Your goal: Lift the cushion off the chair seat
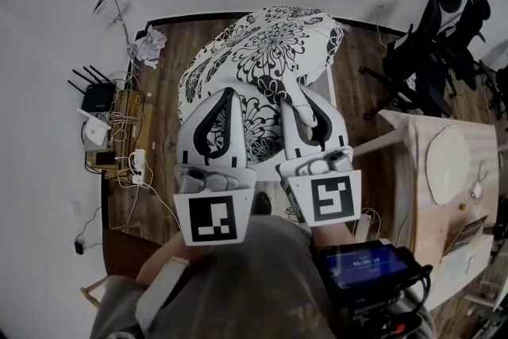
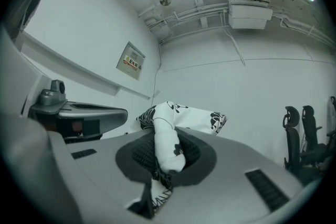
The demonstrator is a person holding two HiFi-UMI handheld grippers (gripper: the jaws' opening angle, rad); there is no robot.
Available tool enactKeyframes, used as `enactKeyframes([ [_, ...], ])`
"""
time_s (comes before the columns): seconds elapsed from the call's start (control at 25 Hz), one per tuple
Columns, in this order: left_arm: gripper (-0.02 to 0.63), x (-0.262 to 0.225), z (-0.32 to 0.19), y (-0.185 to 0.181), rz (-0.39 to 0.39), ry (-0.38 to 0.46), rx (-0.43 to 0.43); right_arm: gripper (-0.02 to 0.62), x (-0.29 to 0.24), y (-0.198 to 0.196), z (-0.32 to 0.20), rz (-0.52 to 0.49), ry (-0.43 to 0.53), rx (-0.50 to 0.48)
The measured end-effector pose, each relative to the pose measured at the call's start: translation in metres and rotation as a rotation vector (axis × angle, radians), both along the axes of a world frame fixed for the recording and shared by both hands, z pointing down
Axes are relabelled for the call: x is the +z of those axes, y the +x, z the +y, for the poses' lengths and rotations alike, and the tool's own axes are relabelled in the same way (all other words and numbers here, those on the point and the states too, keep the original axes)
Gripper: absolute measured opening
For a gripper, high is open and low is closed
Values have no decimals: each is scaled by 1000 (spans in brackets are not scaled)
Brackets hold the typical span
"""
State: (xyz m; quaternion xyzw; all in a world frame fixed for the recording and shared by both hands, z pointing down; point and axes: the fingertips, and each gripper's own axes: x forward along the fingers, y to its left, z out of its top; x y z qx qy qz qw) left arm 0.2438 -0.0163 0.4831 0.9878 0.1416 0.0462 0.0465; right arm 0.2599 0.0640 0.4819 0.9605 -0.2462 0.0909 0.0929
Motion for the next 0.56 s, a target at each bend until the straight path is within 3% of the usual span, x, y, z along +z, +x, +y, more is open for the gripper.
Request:
enactKeyframes([
  [0.56,6,-3,1,1,-2,2,-6,37,-1,0,-1,-5,14,-11],
])
